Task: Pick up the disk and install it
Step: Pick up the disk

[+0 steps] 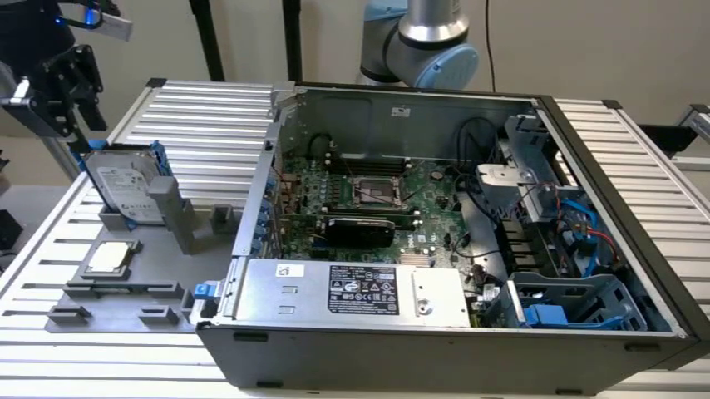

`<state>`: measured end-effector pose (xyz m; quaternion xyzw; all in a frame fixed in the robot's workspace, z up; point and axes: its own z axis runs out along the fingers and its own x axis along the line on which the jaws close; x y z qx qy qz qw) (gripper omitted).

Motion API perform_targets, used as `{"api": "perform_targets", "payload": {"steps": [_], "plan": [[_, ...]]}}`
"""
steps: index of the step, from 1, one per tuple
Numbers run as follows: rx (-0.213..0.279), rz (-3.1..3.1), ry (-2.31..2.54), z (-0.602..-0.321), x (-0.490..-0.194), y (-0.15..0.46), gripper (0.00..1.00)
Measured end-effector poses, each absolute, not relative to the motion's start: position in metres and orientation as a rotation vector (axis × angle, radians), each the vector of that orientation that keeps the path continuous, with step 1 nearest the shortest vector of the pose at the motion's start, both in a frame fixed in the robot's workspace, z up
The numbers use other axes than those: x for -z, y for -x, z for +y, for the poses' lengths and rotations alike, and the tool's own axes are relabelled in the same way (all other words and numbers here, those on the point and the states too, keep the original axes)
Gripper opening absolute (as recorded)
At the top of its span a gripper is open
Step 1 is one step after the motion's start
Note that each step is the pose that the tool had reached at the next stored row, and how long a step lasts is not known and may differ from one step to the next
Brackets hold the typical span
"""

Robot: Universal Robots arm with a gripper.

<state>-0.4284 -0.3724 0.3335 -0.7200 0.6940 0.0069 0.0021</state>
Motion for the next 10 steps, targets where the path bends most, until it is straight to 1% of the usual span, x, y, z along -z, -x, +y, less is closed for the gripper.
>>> {"api": "perform_targets", "payload": {"steps": [10], "plan": [[-0.029, 2.174, 2.255, -0.376, -0.315, 0.428, 1.0]]}}
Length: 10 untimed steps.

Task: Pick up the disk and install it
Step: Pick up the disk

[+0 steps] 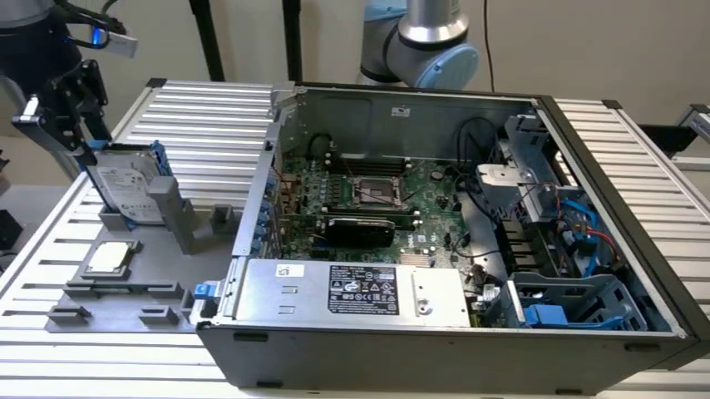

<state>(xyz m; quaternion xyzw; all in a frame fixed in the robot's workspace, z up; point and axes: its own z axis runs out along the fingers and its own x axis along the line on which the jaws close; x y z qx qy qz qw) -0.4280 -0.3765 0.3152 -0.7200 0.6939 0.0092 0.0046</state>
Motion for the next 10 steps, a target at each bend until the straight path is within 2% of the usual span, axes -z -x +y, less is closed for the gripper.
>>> {"api": "perform_targets", "payload": {"steps": [10], "plan": [[-0.041, 2.172, 2.254, -0.38, -0.3, 0.425, 1.0]]}}
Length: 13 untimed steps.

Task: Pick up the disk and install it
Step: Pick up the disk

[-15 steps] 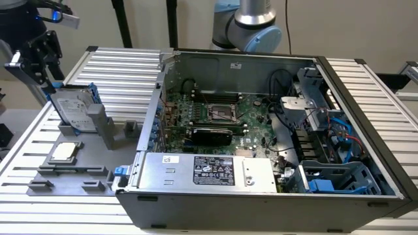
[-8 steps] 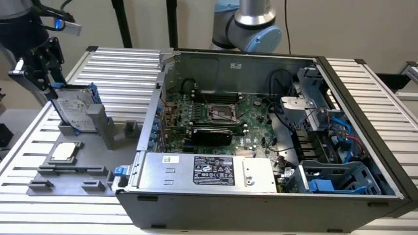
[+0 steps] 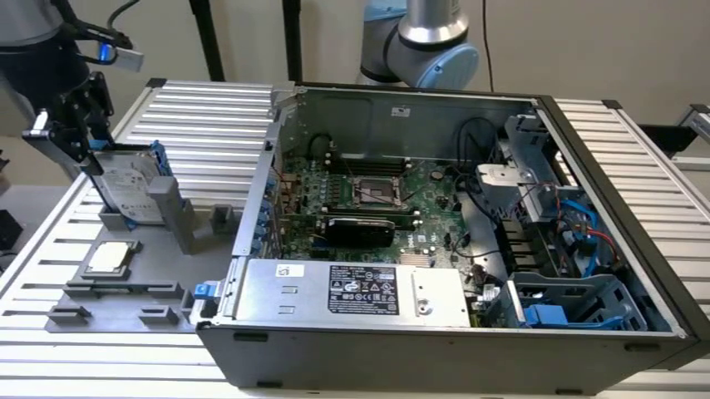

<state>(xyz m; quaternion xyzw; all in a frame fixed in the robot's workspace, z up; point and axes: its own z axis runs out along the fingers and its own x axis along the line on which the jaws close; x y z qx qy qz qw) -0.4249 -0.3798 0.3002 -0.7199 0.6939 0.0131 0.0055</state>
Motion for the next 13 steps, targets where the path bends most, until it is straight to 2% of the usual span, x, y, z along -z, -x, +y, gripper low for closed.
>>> {"api": "perform_targets", "payload": {"steps": [13], "plan": [[-0.049, 2.175, 2.257, -0.3745, -0.2902, 0.4263, 1.0]]}}
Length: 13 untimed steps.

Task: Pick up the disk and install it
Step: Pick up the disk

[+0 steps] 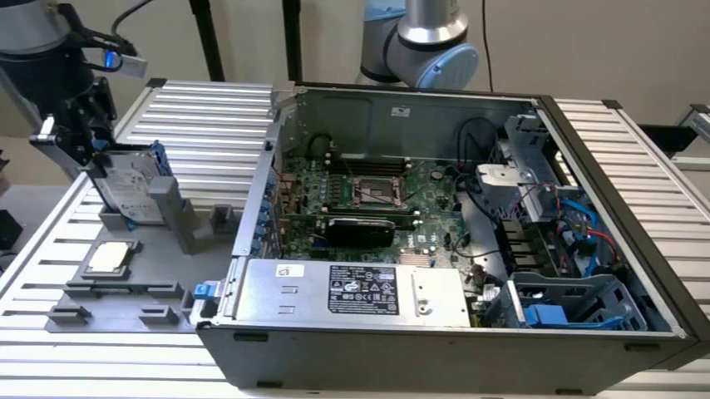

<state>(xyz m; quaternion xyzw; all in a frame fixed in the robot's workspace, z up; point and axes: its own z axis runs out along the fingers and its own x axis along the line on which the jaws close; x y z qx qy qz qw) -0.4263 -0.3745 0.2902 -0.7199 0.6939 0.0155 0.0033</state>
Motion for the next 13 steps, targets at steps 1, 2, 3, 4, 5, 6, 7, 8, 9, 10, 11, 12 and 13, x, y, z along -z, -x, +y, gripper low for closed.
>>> {"api": "perform_targets", "payload": {"steps": [1, 2, 3, 4, 5, 6, 7, 8, 9, 10, 11, 12, 13], "plan": [[-0.048, 2.175, 2.257, -0.3744, -0.2901, 0.4273, 1.0], [-0.048, 2.175, 2.256, -0.3745, -0.29, 0.4285, 1.0], [-0.047, 2.175, 2.256, -0.3744, -0.2899, 0.4294, 1.0], [-0.047, 2.175, 2.256, -0.3745, -0.2898, 0.4298, 1.0], [-0.046, 2.174, 2.256, -0.3745, -0.2897, 0.4299, 1.0], [-0.046, 2.174, 2.256, -0.3745, -0.2897, 0.4299, 1.0], [-0.045, 2.174, 2.256, -0.3744, -0.2895, 0.4299, 1.0], [-0.045, 2.174, 2.255, -0.3744, -0.2894, 0.43, 1.0], [-0.045, 2.174, 2.255, -0.3744, -0.2893, 0.4299, 1.0], [-0.045, 2.174, 2.255, -0.3744, -0.289, 0.4297, 1.0], [-0.045, 2.174, 2.255, -0.3744, -0.289, 0.429, 1.0], [-0.045, 2.174, 2.255, -0.3744, -0.2889, 0.4281, 1.0], [-0.045, 2.174, 2.255, -0.3744, -0.2888, 0.4271, 1.0]]}}
